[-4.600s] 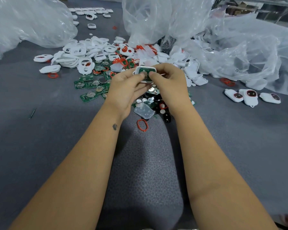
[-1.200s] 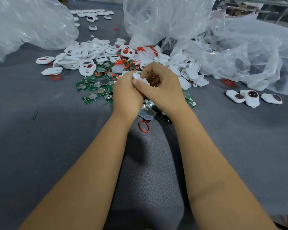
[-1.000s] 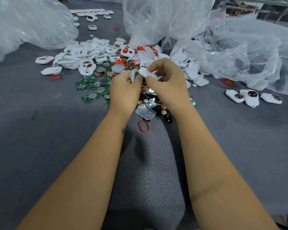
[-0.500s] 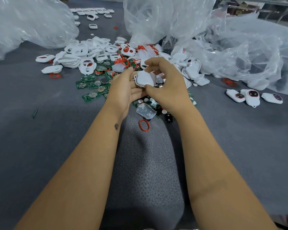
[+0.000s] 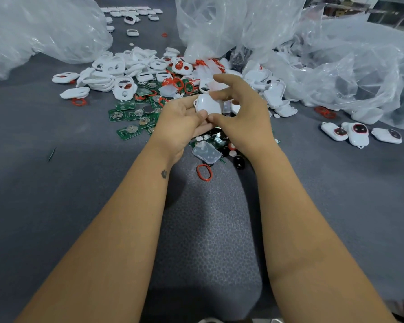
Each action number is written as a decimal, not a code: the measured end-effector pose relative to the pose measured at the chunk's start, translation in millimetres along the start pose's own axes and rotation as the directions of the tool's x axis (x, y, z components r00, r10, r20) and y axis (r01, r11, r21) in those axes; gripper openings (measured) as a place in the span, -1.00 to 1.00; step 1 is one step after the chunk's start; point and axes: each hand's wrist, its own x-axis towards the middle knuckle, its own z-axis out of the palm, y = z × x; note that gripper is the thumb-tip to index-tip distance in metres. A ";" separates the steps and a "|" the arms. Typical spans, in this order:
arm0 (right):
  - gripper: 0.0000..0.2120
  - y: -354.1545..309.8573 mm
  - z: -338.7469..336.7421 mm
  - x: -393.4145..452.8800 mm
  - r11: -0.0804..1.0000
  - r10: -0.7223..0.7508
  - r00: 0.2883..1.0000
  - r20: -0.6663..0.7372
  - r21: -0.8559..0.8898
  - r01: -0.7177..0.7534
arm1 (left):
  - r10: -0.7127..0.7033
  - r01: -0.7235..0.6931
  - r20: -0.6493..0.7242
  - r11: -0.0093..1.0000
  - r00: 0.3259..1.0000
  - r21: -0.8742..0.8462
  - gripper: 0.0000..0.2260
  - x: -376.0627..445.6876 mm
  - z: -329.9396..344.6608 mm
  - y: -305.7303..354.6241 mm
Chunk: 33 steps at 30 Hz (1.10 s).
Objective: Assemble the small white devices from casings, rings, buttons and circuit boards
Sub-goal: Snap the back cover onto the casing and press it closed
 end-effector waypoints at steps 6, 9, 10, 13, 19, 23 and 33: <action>-0.40 -3.3 0.0 -2.0 0.999 0.015 0.999 0.037 0.030 -0.016 | -0.008 0.004 -0.089 0.999 0.996 -0.043 -0.84 0.5 -0.2 1.9; -0.43 -8.5 2.9 -1.8 0.997 0.015 0.998 0.069 0.081 -0.020 | 0.004 -0.018 -0.148 0.996 0.989 -0.091 -0.86 0.9 0.5 1.2; -0.46 -10.2 4.3 -1.4 0.990 0.028 0.998 0.061 0.135 -0.036 | 0.016 -0.034 -0.152 0.993 0.988 -0.116 -0.85 1.0 0.2 1.3; -0.64 -13.7 7.2 0.6 0.938 0.157 0.987 -0.020 0.315 -0.143 | 0.064 -0.082 -0.120 0.985 0.991 -0.154 -0.83 0.2 -0.7 2.4; -0.84 -9.8 7.2 2.5 0.883 0.227 0.973 -0.032 0.429 -0.192 | 0.134 -0.136 -0.021 0.978 0.991 -0.157 -0.84 -3.2 2.0 4.0; -0.83 -9.0 2.7 3.0 0.815 0.277 0.959 -0.058 0.543 -0.203 | 0.145 -0.142 0.010 0.982 0.989 -0.128 -0.84 -3.8 2.1 4.8; -0.85 -10.3 7.4 2.9 0.826 0.251 0.968 -0.009 0.524 -0.209 | 0.097 -0.138 -0.162 0.955 0.982 -0.264 -0.86 -0.2 1.9 3.9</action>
